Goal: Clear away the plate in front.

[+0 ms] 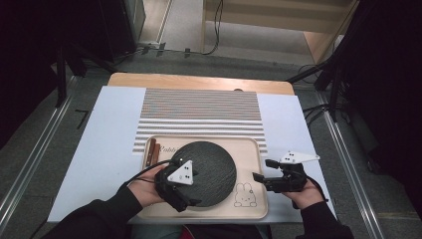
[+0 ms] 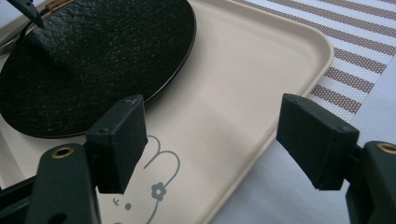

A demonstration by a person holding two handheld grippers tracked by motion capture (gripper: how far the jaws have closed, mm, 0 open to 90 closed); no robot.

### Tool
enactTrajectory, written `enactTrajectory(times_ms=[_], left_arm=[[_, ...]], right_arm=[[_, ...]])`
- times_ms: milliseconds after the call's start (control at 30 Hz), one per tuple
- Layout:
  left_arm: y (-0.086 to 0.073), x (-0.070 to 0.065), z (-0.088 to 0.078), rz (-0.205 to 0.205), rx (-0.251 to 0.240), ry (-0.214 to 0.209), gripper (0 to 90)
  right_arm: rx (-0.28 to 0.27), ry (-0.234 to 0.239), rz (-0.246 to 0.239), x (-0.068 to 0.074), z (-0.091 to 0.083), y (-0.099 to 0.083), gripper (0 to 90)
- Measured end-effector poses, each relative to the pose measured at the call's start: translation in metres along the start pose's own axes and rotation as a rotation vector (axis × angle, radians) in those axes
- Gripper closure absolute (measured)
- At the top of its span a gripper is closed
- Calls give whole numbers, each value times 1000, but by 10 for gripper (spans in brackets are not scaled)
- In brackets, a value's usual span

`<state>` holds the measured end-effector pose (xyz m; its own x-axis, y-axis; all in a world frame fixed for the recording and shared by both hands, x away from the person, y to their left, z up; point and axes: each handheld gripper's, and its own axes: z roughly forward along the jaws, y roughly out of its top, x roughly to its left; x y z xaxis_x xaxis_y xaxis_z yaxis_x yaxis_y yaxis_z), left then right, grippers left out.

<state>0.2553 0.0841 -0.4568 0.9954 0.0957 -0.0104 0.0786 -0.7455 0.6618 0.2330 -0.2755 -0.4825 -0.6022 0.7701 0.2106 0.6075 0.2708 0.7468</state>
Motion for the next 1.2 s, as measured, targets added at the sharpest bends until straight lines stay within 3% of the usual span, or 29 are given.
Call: enactTrajectory(times_ms=[333,733,1067,1200], left_arm=[[-1,14,-5,-149,-42,-37,180],[-8,29,-13,-278,-69,3,180],[-15,39,-22,-333,-82,31,180],[-18,41,-25,-327,-95,38,182]], right_arm=[[-5,1,2,0,-1,0,227],[-6,4,3,0,0,0,227],[-10,8,5,0,-1,1,227],[-8,9,6,0,-1,1,227]])
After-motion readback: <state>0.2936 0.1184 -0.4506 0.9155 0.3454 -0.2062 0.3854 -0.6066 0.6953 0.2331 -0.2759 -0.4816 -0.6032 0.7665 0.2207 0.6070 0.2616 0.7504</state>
